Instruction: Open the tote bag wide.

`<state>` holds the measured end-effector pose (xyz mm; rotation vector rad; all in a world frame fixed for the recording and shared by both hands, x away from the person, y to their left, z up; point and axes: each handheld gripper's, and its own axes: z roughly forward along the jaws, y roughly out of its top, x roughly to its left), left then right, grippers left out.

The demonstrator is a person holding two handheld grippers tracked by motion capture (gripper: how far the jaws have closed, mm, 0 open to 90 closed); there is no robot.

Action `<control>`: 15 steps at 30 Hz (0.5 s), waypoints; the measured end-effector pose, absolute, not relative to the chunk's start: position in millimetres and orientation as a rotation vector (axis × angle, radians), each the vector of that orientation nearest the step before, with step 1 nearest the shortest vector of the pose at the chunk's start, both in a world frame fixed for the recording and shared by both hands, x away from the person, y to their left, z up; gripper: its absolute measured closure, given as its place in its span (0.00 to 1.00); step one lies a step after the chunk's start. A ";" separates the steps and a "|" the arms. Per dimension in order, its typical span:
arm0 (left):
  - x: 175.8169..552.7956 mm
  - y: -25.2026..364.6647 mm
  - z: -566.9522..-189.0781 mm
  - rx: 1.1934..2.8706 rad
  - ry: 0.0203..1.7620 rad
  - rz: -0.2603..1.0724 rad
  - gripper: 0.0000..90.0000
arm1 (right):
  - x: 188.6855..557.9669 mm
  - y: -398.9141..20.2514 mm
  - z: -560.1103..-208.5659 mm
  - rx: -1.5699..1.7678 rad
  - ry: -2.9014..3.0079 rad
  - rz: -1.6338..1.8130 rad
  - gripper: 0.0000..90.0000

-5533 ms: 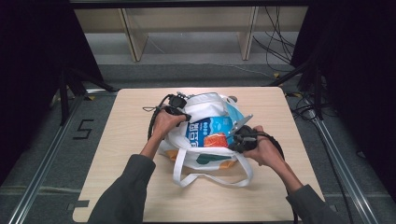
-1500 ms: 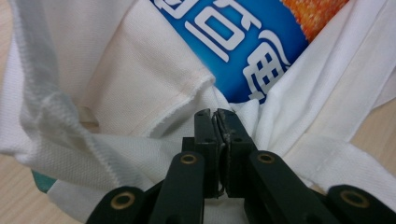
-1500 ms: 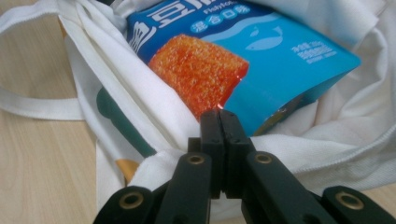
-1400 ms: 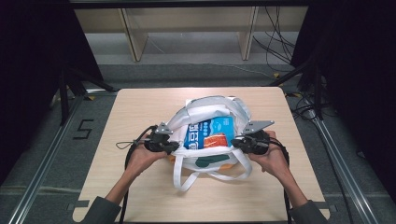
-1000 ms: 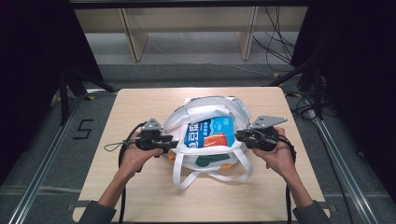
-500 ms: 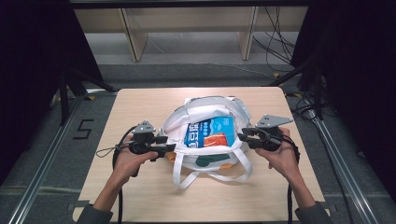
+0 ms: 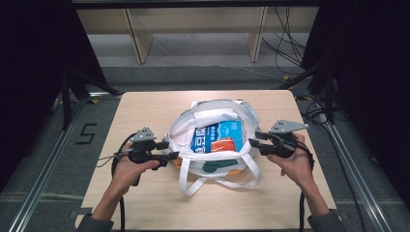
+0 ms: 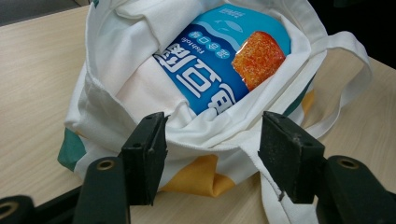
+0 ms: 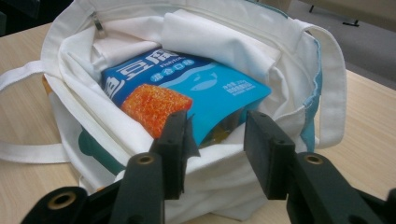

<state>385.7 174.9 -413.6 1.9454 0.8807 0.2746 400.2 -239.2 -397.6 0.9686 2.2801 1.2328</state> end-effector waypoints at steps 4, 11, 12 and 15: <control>384.3 176.1 -414.6 1.947 0.890 0.267 0.42 | 400.3 -240.0 -398.5 0.943 2.259 1.237 0.61; 380.4 176.5 -415.1 1.937 0.891 0.261 0.39 | 394.6 -241.6 -397.5 0.977 2.268 1.243 0.56; 380.2 177.1 -415.1 1.942 0.887 0.263 0.39 | 395.6 -243.1 -397.4 0.950 2.257 1.243 0.55; 378.9 177.3 -416.2 1.942 0.885 0.261 0.38 | 394.4 -243.0 -397.7 0.936 2.235 1.250 0.52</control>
